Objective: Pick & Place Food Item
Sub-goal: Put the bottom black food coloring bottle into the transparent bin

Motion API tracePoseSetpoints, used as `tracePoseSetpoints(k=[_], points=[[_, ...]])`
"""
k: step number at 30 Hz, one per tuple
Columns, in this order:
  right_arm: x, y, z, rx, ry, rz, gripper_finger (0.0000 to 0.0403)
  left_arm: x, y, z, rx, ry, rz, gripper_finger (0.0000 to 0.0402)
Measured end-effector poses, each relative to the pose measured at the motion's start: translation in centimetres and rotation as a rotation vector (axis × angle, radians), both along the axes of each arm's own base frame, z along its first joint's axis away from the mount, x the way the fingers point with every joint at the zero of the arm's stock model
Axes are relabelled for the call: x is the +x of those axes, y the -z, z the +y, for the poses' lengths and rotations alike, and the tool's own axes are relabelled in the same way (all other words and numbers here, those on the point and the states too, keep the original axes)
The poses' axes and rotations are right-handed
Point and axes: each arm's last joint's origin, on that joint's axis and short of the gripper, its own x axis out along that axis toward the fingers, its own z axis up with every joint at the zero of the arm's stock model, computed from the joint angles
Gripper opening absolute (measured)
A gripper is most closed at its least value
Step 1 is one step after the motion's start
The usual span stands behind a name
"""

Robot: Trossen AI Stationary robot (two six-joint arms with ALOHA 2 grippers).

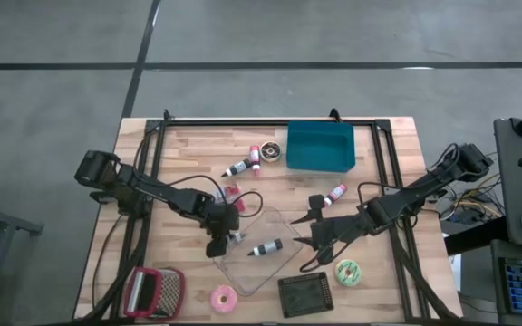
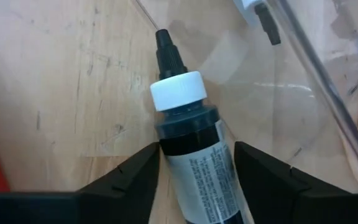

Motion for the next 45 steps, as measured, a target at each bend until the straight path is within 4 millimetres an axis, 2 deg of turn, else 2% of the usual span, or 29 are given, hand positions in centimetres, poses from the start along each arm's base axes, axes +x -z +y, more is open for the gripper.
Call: tracePoseSetpoints(k=[7,10,30,45], points=[[0.0,0.0,-0.1,-0.01,0.016,-0.002,0.0208,0.0,0.0,-0.1,-0.006,0.009,-0.004,0.0099],[0.0,0.0,-0.1,-0.01,0.016,-0.002,0.0208,0.0,0.0,-0.2,-0.003,0.027,-0.01,0.0075],[0.0,-0.1,-0.1,-0.001,0.019,-0.006,0.0208,-0.8,-1.2,0.6,0.182,-0.032,-0.007,0.007],[0.0,-0.1,0.0,0.004,0.017,-0.012,0.0208,-2.2,-3.4,1.6,0.321,-0.097,-0.039,0.007]])
